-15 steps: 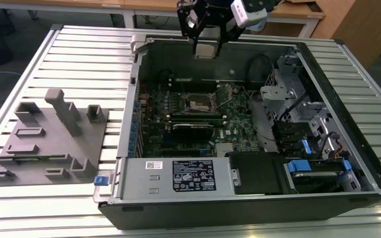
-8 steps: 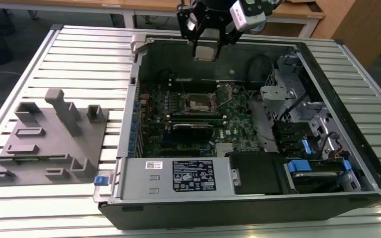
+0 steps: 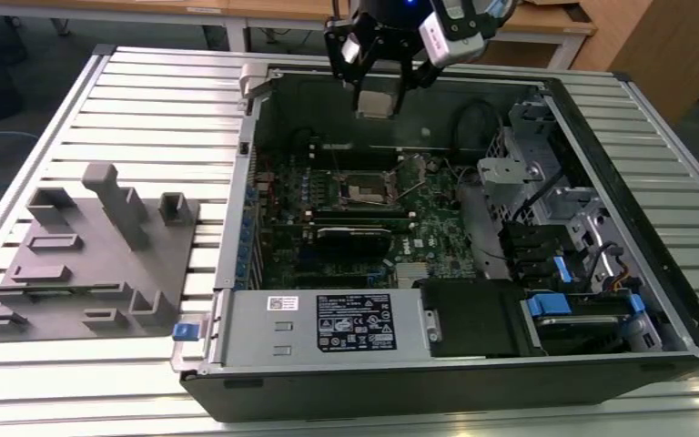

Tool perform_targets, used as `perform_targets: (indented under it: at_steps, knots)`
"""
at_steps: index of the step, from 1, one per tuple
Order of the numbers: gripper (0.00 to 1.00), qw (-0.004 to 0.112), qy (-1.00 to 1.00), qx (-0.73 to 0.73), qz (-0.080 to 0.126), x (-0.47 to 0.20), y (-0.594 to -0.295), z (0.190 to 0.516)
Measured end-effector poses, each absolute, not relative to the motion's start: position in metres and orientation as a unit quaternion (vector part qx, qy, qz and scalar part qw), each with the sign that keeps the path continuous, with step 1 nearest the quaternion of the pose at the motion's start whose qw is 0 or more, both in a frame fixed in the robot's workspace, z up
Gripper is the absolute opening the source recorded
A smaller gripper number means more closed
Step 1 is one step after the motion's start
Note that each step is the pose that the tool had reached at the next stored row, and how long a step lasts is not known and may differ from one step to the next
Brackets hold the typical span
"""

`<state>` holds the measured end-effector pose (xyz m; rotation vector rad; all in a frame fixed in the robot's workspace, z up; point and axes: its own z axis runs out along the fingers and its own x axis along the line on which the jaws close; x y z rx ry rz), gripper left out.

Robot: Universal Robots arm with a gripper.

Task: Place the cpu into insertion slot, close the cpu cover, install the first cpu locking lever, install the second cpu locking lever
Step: 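Place the cpu into insertion slot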

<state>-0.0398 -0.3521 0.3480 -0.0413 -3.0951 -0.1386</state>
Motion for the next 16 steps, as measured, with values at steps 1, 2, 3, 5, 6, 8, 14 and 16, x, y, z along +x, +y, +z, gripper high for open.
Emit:
perform_targets:
  at_steps: [1, 2, 3, 5, 6, 8, 14, 16]
  knots:
    - [0.54, 0.022, -0.999, -0.013, -0.045, -0.04, -0.352, 0.346]
    - [0.54, 0.022, -0.999, -0.013, -0.045, -0.04, -0.352, 0.345]
    - [0.54, 0.022, -0.999, -0.013, -0.045, -0.04, -0.352, 0.344]
    - [0.54, 0.021, -0.999, -0.013, -0.045, -0.04, -0.352, 0.341]
    - [0.54, 0.021, -0.999, -0.013, -0.045, -0.04, -0.352, 0.34]
    - [0.54, 0.021, -0.999, -0.013, -0.045, -0.041, -0.352, 0.336]
    - [0.54, 0.016, -0.999, -0.012, -0.045, -0.042, -0.352, 0.332]
    - [0.54, 0.013, -0.999, -0.011, -0.046, -0.042, -0.352, 0.331]
